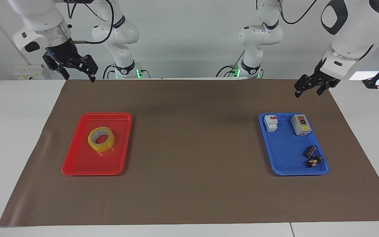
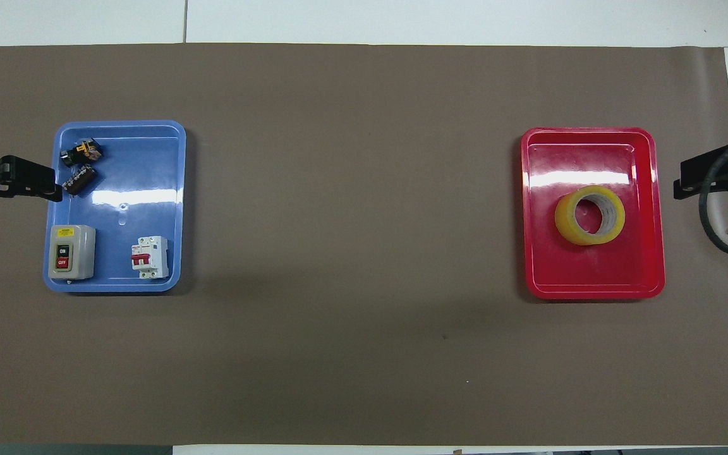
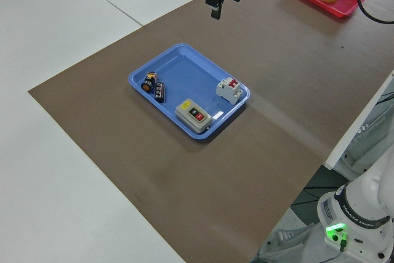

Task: Place and move tape with both arms

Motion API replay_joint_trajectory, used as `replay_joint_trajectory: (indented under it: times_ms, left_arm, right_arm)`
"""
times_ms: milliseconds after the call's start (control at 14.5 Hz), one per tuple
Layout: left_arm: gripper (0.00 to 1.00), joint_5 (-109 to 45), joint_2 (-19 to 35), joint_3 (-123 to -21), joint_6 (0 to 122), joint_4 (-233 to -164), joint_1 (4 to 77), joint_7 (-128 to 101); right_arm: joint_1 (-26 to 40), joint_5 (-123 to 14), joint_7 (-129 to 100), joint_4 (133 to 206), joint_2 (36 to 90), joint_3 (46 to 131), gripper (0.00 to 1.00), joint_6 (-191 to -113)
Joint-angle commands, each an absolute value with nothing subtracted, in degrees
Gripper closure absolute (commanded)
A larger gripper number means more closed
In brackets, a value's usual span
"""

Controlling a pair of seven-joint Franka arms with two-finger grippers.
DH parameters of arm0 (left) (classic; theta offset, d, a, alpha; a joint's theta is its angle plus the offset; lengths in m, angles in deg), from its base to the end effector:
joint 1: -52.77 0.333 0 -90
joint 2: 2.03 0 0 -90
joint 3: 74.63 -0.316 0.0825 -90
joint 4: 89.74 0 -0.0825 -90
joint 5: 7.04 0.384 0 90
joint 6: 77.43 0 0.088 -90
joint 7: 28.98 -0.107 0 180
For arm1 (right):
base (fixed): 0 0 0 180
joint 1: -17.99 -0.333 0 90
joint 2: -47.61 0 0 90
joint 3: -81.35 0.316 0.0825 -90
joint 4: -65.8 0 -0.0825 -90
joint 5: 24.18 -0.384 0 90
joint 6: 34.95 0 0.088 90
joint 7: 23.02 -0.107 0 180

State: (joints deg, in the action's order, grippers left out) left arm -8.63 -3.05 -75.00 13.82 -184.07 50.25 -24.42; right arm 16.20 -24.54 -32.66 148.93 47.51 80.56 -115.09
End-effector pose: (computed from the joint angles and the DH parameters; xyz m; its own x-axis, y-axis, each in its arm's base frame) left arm 0.5486 -0.0235 0.6006 0.9984 0.0426 -0.0381 0.0436 -0.9987 0.0249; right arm 0.5355 0.0101 0.6663 0.9875 -0.1492 -0.0508 -0.1493 -0.9888 0.0023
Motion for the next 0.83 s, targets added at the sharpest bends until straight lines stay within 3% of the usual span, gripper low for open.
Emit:
replay_joint_trajectory:
  times_ms: [0, 413, 757]
  left_arm:
    - [0.0, -10.1, -4.7, -74.7, 13.9, -185.7, 51.1, -25.1]
    - [0.0, -10.1, -4.7, -74.7, 13.9, -185.7, 51.1, -25.0]
    - [0.0, -10.1, -4.7, -74.5, 13.9, -185.7, 51.1, -25.1]
  right_arm:
    - [17.2, -25.8, -31.0, 146.6, 49.1, 80.4, 0.0, -113.4]
    - [15.9, -20.1, -30.6, 146.8, 49.1, 81.3, 0.0, -112.7]
    - [18.1, -25.3, -30.2, 146.7, 49.1, 81.1, 0.0, -112.8]
